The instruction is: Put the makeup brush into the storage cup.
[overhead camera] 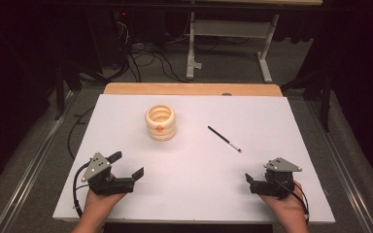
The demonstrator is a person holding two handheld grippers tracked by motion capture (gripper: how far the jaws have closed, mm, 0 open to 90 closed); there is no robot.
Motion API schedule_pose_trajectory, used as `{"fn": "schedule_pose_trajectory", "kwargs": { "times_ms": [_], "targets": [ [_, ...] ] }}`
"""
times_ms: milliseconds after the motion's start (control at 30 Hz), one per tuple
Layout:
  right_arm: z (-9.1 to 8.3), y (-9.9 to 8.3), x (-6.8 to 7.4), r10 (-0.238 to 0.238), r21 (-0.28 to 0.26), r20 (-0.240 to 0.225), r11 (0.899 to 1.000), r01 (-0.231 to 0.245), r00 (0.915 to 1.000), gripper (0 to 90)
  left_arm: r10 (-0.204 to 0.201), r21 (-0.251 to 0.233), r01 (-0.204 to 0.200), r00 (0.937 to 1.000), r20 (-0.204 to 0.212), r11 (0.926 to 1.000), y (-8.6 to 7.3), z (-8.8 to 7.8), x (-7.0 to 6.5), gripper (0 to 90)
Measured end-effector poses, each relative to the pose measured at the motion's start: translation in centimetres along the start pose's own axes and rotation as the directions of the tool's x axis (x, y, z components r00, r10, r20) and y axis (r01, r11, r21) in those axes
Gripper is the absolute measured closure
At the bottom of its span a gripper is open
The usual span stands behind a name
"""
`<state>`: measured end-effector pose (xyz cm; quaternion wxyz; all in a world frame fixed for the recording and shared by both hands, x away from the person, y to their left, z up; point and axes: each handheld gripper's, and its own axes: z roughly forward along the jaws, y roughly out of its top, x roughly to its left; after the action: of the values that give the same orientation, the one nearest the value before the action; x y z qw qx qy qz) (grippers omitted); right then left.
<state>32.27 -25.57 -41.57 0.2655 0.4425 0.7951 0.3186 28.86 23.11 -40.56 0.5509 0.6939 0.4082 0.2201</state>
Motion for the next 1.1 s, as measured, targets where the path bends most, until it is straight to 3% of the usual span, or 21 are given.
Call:
{"fn": "schedule_pose_trajectory", "kwargs": {
  "times_ms": [167,300,467,700,767,967,1100],
  "targets": [
    [-0.1,0.2,-0.1,0.034,0.010,0.008,0.999,-0.034,0.9994,6.0,0.001,0.003,-0.001,0.9999,0.012,1.0000,-0.1,0.1,-0.1,0.8],
    [0.1,0.6,-0.1,0.035,0.034,0.001,0.999,-0.035,0.9994,5.1,-0.010,-0.004,0.010,0.9997,0.023,0.9999,0.0,0.0,0.2,0.8],
    [0.7,0.6,-0.5,0.069,0.085,-0.001,0.994,-0.069,0.9976,1.7,-0.009,-0.006,0.010,0.9997,0.023,0.9999,0.0,-0.1,0.3,0.8],
    [0.7,0.7,-1.0,0.079,0.155,-0.025,0.985,-0.074,0.9966,1.2,-0.019,-0.017,0.019,0.9994,0.028,0.9997,0.0,0.0,0.2,0.8],
    [0.6,0.9,-1.0,0.076,0.172,-0.033,0.983,-0.070,0.9965,1.2,-0.020,-0.017,0.020,0.9993,0.031,0.9997,0.0,0.0,0.1,0.8],
    [0.5,1.6,-0.3,0.011,0.214,-0.040,0.977,-0.002,0.9991,1.2,-0.020,-0.018,0.021,0.9992,0.034,0.9996,0.0,0.0,0.2,0.8],
    [0.6,1.9,-0.1,0.009,0.237,-0.060,0.972,0.006,0.9981,1.2,-0.021,-0.018,0.021,0.9992,0.034,0.9996,0.0,0.0,0.2,0.8]
  ]
}}
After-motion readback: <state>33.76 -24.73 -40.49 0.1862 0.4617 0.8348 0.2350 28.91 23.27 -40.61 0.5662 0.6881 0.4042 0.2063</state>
